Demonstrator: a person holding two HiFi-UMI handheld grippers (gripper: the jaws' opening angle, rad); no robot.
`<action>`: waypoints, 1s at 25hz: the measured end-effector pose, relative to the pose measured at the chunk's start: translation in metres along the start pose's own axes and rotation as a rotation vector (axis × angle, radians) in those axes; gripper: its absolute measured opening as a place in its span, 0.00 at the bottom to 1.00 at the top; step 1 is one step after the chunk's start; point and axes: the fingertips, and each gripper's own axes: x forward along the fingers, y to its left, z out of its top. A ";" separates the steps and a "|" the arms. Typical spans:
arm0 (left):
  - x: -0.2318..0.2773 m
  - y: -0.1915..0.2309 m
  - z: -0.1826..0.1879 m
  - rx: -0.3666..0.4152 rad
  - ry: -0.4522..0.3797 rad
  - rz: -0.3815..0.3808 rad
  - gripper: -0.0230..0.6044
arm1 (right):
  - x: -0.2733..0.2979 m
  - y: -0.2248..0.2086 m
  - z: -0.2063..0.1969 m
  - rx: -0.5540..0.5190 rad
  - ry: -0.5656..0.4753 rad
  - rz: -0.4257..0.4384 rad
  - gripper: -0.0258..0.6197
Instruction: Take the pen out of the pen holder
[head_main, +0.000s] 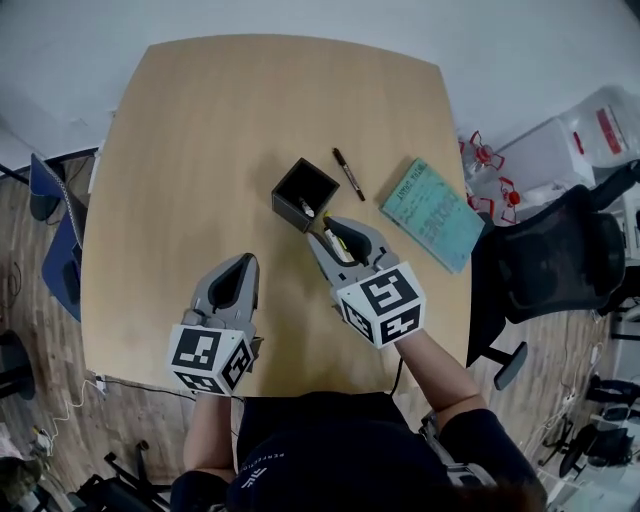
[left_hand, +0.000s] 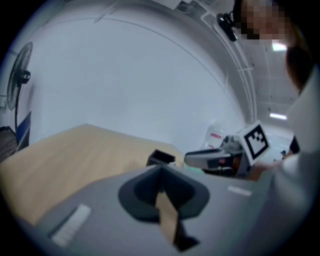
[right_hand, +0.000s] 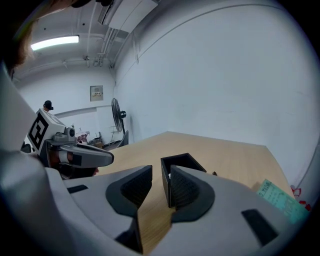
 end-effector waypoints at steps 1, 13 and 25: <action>0.003 0.002 -0.001 -0.004 0.003 -0.009 0.05 | 0.004 -0.001 -0.002 -0.005 0.010 -0.008 0.18; 0.030 0.019 -0.013 -0.062 0.030 -0.068 0.05 | 0.038 -0.016 -0.009 -0.013 0.079 -0.048 0.18; 0.045 0.022 -0.027 -0.099 0.063 -0.108 0.04 | 0.042 -0.024 -0.013 0.004 0.094 -0.066 0.11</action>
